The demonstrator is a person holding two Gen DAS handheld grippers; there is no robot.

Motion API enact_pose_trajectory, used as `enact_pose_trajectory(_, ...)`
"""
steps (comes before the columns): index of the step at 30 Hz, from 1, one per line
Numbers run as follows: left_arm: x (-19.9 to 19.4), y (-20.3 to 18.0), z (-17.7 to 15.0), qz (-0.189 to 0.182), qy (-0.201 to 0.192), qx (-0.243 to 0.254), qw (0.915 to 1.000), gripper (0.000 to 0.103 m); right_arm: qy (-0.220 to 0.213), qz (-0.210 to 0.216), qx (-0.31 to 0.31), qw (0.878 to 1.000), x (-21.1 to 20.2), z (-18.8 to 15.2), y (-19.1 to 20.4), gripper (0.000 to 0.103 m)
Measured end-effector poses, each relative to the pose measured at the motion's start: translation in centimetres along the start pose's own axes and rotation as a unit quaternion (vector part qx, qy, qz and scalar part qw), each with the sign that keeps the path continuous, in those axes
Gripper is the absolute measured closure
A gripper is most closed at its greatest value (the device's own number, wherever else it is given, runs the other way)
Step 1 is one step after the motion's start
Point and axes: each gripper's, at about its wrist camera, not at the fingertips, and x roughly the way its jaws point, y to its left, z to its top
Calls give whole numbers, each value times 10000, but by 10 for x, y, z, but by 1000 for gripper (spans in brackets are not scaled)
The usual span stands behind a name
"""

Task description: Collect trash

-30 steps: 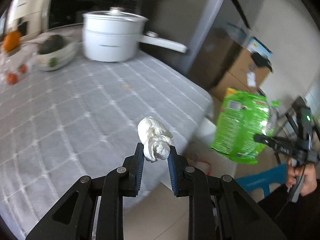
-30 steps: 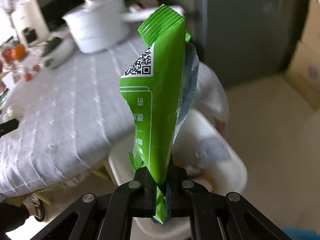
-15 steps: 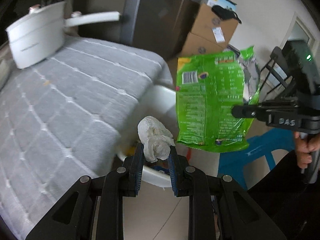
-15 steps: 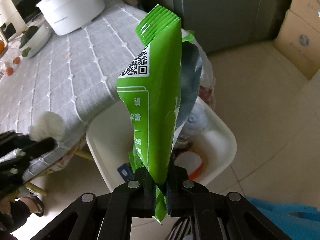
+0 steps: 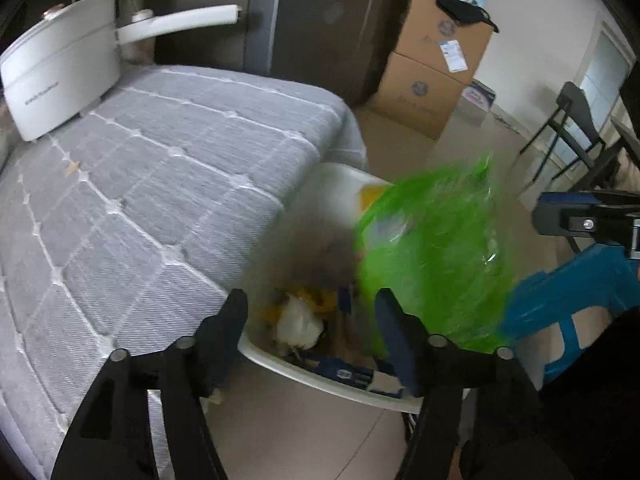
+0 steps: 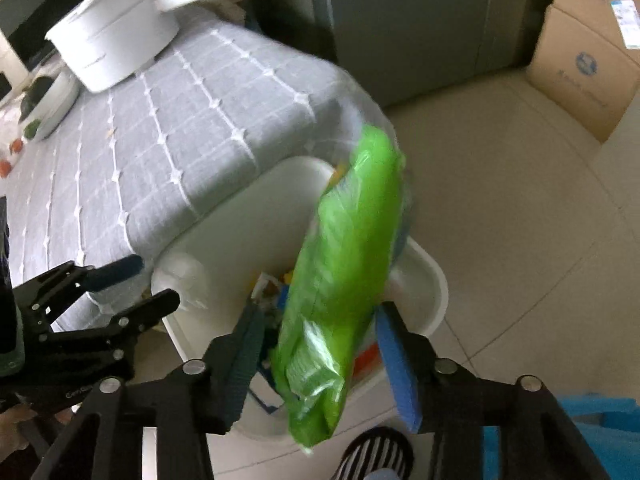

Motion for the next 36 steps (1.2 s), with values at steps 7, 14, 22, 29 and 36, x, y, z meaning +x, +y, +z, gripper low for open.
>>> enact_pose_trajectory(7, -35, 14, -6, 222, -114, -483, 9985, 9, -122, 129, 190, 9997, -8, 1, -6, 42)
enact_pose_trajectory(14, -82, 13, -26, 256, -192, -540, 9980, 3, -383, 173, 30, 9991, -18, -1, 12, 29)
enact_pose_trajectory(22, -158, 26, -59, 1097, -720, -1002, 9863, 3, -758, 291, -522, 9953, -32, -15, 61, 19)
enact_pose_trajectory(29, -173, 50, -87, 1578, -547, -1520, 9742, 3, -964, 439, -866, 9906, -39, -31, 98, 14)
enact_pose_trajectory(36, -197, 72, -107, 2168, -667, -2066, 9518, 0, -1102, 54, -1145, 9873, -38, -40, 123, 0)
